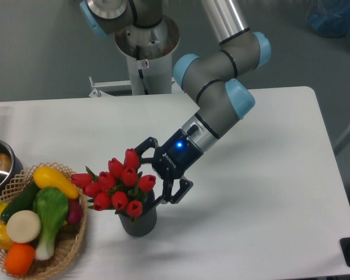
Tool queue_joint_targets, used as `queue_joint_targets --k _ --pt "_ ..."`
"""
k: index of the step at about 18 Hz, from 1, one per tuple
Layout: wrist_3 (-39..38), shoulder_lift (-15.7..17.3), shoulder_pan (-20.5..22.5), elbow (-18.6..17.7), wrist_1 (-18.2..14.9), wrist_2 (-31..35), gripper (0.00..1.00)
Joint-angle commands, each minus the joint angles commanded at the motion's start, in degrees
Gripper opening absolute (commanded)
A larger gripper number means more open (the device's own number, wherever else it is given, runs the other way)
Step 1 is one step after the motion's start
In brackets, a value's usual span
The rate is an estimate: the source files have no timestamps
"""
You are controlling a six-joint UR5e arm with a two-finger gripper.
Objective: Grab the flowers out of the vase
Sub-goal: 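Lower the gripper around the tulip stems and close it, then lift the gripped tulip bunch straight up out of the grey vase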
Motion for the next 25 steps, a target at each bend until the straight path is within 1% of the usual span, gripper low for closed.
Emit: queue_joint_targets --k 10,11,13,15,16,17,19,24,25 --pt "1.32 -0.79 -1.23 -0.18 0.09 -0.09 0.99" --pt "1.32 -0.79 -1.32 -0.18 0.09 -0.09 0.97" --pt "1.32 -0.97 -1.67 -0.09 0.17 -0.09 0.86" --pt "1.32 -1.23 -1.76 0.09 0.18 -0.18 0.84" --pt "1.32 -1.23 -1.67 0.0 0.18 -0.18 0.77" --pt "1.32 -1.23 -1.76 0.0 0.18 -0.27 0.61" --pt "1.32 -1.23 -1.67 0.0 0.18 -1.58 0.44" --pt "1.32 -1.14 -1.23 0.09 0.18 -2.55 0.22" --pt "1.23 -1.14 -1.23 0.09 0.18 -2.64 0.15"
